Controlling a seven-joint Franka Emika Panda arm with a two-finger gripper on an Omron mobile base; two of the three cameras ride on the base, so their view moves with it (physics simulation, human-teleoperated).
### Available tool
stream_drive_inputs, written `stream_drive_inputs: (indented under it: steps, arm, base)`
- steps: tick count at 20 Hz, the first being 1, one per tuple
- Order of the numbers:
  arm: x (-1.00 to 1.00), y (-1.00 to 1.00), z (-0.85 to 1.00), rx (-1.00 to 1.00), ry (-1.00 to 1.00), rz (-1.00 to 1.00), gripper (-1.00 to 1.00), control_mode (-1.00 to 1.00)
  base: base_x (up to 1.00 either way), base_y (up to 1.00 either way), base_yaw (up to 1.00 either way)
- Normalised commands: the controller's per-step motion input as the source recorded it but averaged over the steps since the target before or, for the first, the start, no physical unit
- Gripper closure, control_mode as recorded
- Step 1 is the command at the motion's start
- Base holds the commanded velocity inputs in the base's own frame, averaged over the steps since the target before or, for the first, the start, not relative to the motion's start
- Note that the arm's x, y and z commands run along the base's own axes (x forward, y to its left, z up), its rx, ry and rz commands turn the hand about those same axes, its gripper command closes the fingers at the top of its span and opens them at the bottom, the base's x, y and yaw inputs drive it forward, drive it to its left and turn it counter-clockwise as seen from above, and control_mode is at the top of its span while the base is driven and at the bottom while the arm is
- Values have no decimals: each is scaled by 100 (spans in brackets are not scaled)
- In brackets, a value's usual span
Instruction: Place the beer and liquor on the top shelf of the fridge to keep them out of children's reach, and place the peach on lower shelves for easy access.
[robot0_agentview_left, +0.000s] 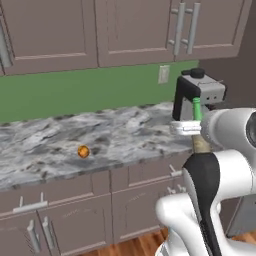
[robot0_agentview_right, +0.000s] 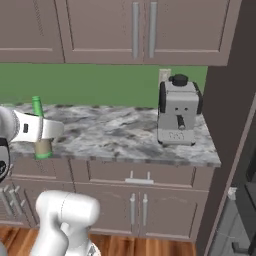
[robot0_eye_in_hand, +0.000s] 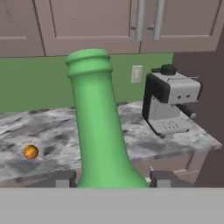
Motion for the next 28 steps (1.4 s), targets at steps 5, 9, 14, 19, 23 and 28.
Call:
stream_drive_inputs:
  steps: [5, 9, 14, 19, 23, 28]
  arm:
    - [0, 0, 0, 0, 0, 0, 100, 100]
    - [0, 0, 0, 0, 0, 0, 100, 100]
    - [0, 0, 0, 0, 0, 0, 100, 100]
    - [0, 0, 0, 0, 0, 0, 100, 100]
    - [0, 0, 0, 0, 0, 0, 100, 100]
    - [0, 0, 0, 0, 0, 0, 100, 100]
  base:
    - [-76, -60, -37]
    - [-46, -64, -59]
    - [-24, -61, -61]
    - [1, -71, -47]
    - [14, -82, -26]
    - [36, -93, -16]
